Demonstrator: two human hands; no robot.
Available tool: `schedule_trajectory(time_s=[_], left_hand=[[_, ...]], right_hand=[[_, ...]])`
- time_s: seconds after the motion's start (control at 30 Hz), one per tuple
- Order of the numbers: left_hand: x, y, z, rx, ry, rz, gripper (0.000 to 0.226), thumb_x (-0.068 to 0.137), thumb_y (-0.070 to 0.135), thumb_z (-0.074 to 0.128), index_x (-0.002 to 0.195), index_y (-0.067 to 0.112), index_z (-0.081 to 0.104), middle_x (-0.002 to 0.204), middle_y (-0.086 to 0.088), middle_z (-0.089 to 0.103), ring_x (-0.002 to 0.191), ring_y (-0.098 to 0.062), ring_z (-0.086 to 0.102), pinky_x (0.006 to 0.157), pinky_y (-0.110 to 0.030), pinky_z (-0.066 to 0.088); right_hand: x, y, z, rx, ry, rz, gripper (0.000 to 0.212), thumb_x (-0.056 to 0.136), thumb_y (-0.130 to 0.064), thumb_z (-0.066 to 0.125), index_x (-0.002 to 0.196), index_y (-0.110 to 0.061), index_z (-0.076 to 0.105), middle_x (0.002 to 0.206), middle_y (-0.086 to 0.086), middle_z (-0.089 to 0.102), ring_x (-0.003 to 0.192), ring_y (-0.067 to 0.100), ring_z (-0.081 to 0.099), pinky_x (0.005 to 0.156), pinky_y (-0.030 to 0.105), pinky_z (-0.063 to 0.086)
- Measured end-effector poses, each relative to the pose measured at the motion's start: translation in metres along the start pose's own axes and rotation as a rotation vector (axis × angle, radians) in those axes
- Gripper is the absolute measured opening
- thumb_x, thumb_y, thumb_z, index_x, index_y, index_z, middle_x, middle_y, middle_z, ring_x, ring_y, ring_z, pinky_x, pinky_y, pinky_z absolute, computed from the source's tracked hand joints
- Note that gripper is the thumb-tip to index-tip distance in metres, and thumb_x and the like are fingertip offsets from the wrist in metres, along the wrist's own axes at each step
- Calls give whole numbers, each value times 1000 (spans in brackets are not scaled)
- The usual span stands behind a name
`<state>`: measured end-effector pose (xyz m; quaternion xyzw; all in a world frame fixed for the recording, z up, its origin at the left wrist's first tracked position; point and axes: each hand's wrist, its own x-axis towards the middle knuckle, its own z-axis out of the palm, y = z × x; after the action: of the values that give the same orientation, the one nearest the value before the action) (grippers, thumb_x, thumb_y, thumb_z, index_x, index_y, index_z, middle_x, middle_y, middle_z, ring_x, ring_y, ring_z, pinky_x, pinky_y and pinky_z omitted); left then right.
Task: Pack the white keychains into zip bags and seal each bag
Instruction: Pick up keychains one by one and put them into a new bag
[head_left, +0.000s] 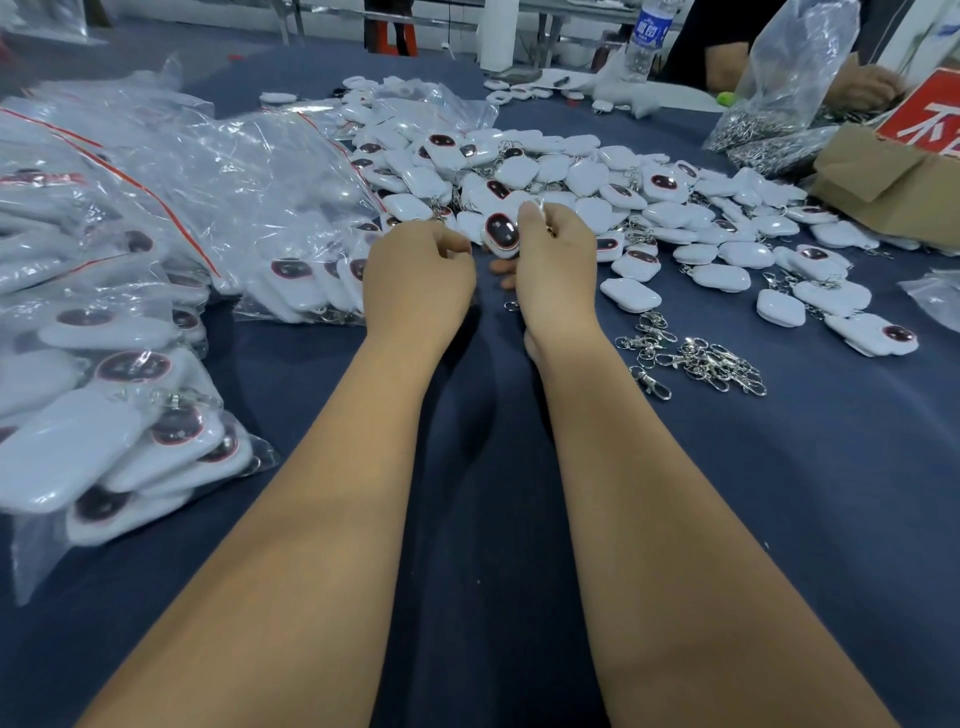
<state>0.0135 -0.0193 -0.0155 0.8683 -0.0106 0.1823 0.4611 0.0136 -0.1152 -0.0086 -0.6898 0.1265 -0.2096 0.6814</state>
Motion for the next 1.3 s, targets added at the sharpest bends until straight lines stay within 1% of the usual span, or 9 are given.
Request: schedule_trajectory(time_s=[0.07,0.13,0.23,0.53,0.67,0.8,0.93,1.07,1.3], left_hand=[[-1,0,-1,-8,-25,-7,32,80,4,49,74,28,70,65,10,61,77,-14,56,67,-27,42],[-2,0,0,-6,-40,-3,30,78,3,47,73,19,72,67,4,66,78,-19,61,65,-29,45],[-2,-1,2,-2,-43,3,30,78,4,47,82,12,75,64,5,64,77,-20,61,60,-23,43],[-2,1,2,39,-62,-5,28,77,6,48,82,11,75,71,0,69,80,-22,62,66,-31,48],[-2,2,1,27,-61,-16,28,76,5,48,81,9,75,76,-5,73,82,-26,65,73,-37,54],[-2,1,1,23,-64,-22,26,78,7,50,83,12,75,78,-7,72,81,-26,65,73,-37,54],[0,0,2,0,-80,-15,24,84,18,51,67,19,69,58,5,63,61,-12,55,56,-27,43],[2,-2,2,-13,-86,9,24,90,27,55,73,22,72,62,5,65,61,-5,55,52,-19,34],[4,-5,4,25,-91,32,25,91,17,53,96,25,76,79,5,69,76,-11,57,63,-25,35]], right_hand=[[2,-2,-5,-94,105,-40,13,102,-21,44,109,-20,55,92,-4,58,79,15,58,69,26,45],[7,-1,-16,-293,268,-66,38,103,-17,41,141,-18,45,125,-1,55,113,20,52,90,25,39],[11,-4,-24,-604,446,-16,62,97,-8,45,154,-23,23,160,9,15,142,29,23,114,41,21],[4,9,-22,-1101,32,-113,28,90,-20,52,117,-14,58,128,9,56,124,33,40,100,38,30],[5,8,-21,-966,54,-152,35,86,-18,55,121,-18,62,125,5,59,118,30,49,97,35,36],[5,5,-13,-340,24,-143,43,82,0,57,121,-18,57,123,5,55,93,17,58,81,28,50],[4,2,-9,99,-52,15,34,81,10,60,103,-16,58,92,4,66,75,16,60,67,30,52],[4,3,-8,90,-175,22,28,85,10,55,89,-15,67,78,-1,63,69,10,58,68,20,52],[2,11,-4,-234,-253,-116,41,81,11,54,112,-16,63,106,6,67,88,16,63,81,30,55]])
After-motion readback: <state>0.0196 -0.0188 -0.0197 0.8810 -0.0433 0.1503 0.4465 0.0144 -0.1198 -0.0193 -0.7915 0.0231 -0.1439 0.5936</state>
